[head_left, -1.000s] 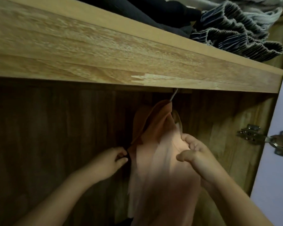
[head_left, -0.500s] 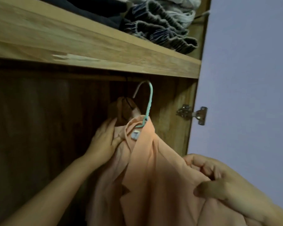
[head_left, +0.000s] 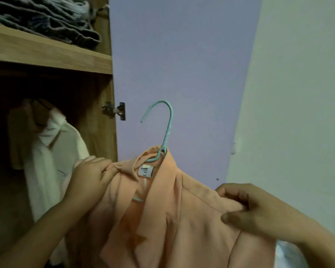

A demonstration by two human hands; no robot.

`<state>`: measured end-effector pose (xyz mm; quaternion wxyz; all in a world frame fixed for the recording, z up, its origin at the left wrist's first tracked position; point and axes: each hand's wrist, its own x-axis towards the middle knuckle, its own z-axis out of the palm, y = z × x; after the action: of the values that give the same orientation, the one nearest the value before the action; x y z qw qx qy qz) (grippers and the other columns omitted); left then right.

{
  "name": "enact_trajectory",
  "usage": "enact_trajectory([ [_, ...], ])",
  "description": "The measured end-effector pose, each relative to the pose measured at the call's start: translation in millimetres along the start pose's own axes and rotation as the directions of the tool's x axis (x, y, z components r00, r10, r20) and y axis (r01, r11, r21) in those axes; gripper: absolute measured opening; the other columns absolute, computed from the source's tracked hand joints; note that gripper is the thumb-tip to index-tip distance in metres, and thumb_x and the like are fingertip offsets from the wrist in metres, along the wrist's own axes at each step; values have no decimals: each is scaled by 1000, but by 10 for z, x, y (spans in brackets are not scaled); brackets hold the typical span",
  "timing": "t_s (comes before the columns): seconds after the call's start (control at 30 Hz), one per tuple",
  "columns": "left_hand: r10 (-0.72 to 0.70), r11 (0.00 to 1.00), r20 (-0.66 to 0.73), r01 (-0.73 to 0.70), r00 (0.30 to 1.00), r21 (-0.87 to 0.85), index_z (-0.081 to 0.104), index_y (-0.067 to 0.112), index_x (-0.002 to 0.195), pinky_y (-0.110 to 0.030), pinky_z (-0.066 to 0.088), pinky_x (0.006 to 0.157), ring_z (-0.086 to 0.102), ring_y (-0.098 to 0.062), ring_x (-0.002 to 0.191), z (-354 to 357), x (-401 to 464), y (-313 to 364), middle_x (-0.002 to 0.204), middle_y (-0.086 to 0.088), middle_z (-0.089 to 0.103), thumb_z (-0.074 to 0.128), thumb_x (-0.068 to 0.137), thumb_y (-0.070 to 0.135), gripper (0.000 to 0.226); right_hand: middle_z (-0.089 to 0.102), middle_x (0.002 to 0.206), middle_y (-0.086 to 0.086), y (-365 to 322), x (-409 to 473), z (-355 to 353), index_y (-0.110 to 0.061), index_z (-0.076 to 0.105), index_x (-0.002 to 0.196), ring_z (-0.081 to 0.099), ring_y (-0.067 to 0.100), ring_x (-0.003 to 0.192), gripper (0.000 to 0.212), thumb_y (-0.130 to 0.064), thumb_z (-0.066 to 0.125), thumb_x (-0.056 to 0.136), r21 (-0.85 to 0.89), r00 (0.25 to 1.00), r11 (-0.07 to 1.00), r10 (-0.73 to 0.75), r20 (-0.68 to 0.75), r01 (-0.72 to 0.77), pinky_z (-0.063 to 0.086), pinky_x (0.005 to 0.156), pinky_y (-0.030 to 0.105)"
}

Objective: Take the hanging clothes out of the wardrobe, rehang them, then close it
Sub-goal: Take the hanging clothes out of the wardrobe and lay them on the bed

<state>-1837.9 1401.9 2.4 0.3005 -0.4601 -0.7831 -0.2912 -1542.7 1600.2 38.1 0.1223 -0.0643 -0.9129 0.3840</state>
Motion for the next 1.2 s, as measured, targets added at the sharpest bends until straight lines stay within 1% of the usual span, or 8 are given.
enact_trajectory([
  [0.13, 39, 997, 9, -38, 999, -74, 38, 22, 48, -29, 18, 62, 46, -21, 52, 180, -149, 727, 46, 9, 37, 37, 79, 39, 36, 50, 58, -12, 73, -609, 87, -23, 54, 73, 42, 9, 56, 41, -63, 60, 69, -324, 923, 906, 151, -354, -272, 30, 52, 20],
  [0.27, 163, 968, -15, -163, 987, -190, 16, 34, 54, -29, 25, 60, 50, -25, 47, 355, -242, 1423, 47, 15, 19, 39, 79, 38, 34, 48, 61, -33, 223, -1213, 51, -16, 35, 56, 34, 14, 49, 62, -74, 49, 69, -446, 764, 715, 191, -616, -538, 25, 49, 26],
  [0.33, 232, 940, -57, -239, 971, -243, 13, 34, 55, -28, 25, 57, 50, -27, 45, 500, -236, 1688, 45, 12, 19, 40, 77, 38, 35, 51, 55, -20, 321, -1507, 16, -17, 33, 51, 30, 12, 43, 61, -76, 41, 60, -419, 694, 683, 179, -698, -598, 23, 45, 24],
  [0.43, 337, 883, -41, -331, 941, -332, 10, 36, 56, -26, 24, 53, 50, -28, 41, 654, -184, 2107, 40, 3, 32, 42, 75, 36, 37, 23, 38, 0, 428, -1951, -43, -24, 21, 47, 22, 5, 40, 54, -72, 40, 62, -399, 590, 621, 130, -797, -675, 18, 41, 20],
  [0.6, 465, 756, 28, -381, 885, -532, 13, 35, 52, -12, 18, 48, 36, -20, 38, 1015, -95, 2673, 39, 6, 22, 42, 71, 42, 35, 30, 43, -6, 448, -2510, -10, -23, 30, 48, 34, 11, 45, 49, -65, 48, 66, -272, 384, 482, 149, -911, -833, 24, 43, 26],
  [0.8, 601, 644, 107, -400, 792, -653, 35, 23, 50, -23, 30, 45, 45, -24, 45, 1453, -84, 3414, 41, 4, 34, 57, 76, 36, 36, 29, 41, -6, 279, -3101, 190, -27, 25, 48, 33, 10, 43, 46, -62, 49, 65, -66, 123, 315, 164, -979, -947, 24, 41, 27],
  [0.93, 684, 558, 151, -378, 714, -739, 50, 37, 63, -30, 44, 50, 51, -24, 57, 1496, -236, 3995, 49, 7, 48, 64, 79, 30, 22, 30, 41, -7, 93, -3497, 402, -22, 34, 49, 31, 1, 43, 50, -45, 71, 73, 94, -63, 194, 160, -985, -976, 23, 43, 22],
  [1.2, 858, 247, -7, -426, 514, -870, 49, 16, 47, -19, 24, 47, 46, -27, 47, 1353, -812, 5198, 43, 1, 43, 52, 69, 33, 28, 39, 41, -6, -244, -4392, 713, -28, 24, 46, 40, 5, 44, 46, -55, 59, 62, 318, -314, 52, 81, -946, -947, 28, 48, 23],
])
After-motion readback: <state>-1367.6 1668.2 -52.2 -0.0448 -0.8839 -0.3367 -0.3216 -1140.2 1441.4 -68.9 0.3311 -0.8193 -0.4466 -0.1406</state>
